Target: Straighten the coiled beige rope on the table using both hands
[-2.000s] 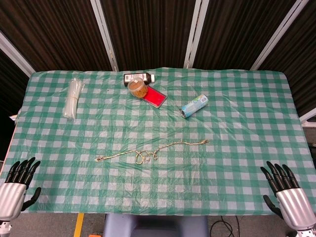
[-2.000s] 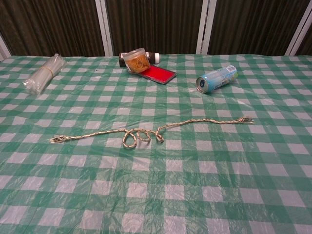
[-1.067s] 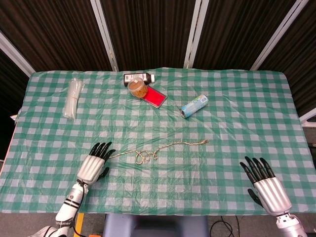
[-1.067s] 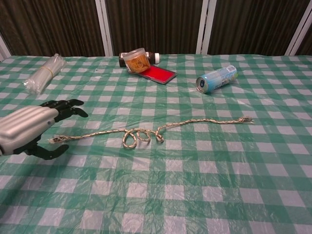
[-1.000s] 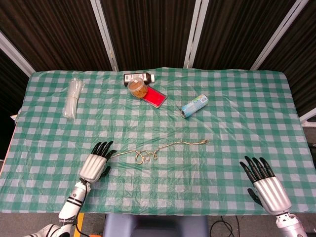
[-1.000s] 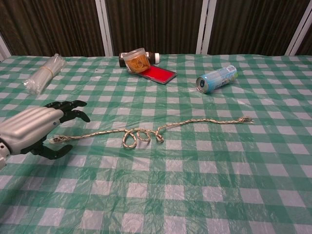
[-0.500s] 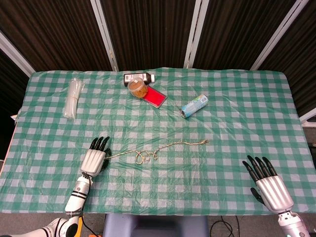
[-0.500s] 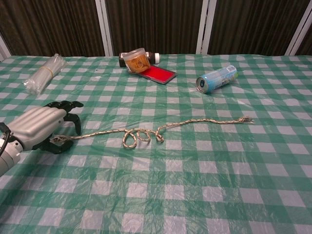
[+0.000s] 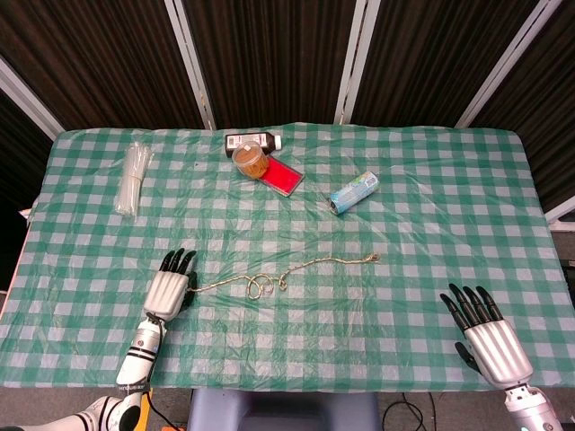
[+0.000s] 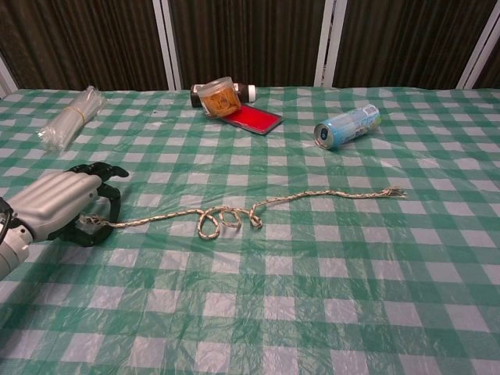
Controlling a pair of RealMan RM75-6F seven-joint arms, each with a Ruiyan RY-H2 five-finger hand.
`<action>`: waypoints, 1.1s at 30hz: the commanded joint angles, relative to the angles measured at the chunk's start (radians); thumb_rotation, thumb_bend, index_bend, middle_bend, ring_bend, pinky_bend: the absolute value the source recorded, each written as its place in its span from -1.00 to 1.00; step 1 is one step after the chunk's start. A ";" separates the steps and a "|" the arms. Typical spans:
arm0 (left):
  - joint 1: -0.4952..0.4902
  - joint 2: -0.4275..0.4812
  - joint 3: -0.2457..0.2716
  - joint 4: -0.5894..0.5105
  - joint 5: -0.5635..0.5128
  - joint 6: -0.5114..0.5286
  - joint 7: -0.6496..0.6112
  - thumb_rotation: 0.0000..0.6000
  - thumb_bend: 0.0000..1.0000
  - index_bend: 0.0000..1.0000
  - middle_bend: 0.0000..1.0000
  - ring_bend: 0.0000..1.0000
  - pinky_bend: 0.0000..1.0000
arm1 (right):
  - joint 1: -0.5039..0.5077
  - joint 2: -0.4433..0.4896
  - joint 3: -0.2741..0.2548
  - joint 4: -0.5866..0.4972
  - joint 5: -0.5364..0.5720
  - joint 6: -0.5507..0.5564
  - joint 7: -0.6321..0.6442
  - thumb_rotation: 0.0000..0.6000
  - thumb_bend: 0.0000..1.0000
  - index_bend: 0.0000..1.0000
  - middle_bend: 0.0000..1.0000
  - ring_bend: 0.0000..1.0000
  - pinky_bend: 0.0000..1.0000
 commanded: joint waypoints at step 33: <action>0.008 0.075 0.037 -0.087 0.017 0.042 -0.012 1.00 -0.14 0.30 -0.77 -1.00 -0.79 | 0.561 -0.529 0.324 0.338 0.496 -0.555 -0.396 1.00 -0.17 0.05 -1.00 -1.00 -1.00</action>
